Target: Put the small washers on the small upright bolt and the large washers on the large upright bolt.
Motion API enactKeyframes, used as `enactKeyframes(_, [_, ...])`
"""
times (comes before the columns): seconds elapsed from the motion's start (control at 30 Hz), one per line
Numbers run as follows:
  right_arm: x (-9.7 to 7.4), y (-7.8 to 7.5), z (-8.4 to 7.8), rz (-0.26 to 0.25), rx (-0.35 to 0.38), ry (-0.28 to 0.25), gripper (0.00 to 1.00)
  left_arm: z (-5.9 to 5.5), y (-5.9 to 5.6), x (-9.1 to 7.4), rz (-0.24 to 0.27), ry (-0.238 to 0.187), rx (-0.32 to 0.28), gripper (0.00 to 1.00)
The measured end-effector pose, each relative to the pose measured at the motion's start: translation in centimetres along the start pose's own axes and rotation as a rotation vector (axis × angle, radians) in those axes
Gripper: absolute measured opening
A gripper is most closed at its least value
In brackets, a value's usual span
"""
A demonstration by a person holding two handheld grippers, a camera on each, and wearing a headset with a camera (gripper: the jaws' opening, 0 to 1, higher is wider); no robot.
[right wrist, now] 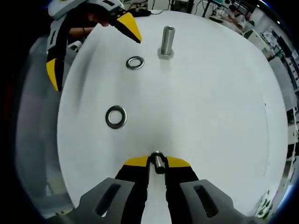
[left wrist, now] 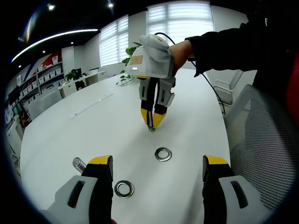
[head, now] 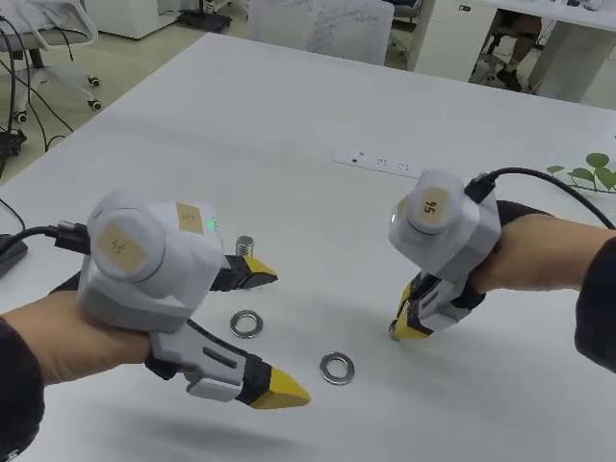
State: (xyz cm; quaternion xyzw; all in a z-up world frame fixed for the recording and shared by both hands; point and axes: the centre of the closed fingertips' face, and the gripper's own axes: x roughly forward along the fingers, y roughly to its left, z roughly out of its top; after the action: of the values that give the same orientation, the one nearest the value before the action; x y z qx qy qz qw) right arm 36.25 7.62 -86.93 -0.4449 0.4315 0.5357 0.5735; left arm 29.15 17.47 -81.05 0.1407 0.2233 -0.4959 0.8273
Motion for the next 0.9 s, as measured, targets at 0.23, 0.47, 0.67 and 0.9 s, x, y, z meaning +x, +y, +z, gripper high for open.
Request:
enactKeyframes(0.23, [-0.04, -0.03, 0.16, -0.003, -0.006, -0.006, 0.15, -0.02, -0.10, -0.08, -0.001, 0.002, 0.000, 0.78])
enactKeyframes(0.47, [-0.26, -0.13, 0.29, -0.009, -0.005, -0.012, 0.18, -0.02, -0.14, -0.17, -0.001, 0.003, -0.002, 0.78])
enactKeyframes(0.67, [-0.54, -0.08, 0.32, -0.006, -0.005, -0.022, 0.19, -0.07, -0.22, -0.18, -0.001, 0.006, -0.003, 0.78])
enactKeyframes(0.9, [-0.96, -0.09, 0.27, -0.010, -0.010, -0.033, 0.21, -0.01, -0.28, -0.12, -0.001, 0.006, -0.002, 0.78])
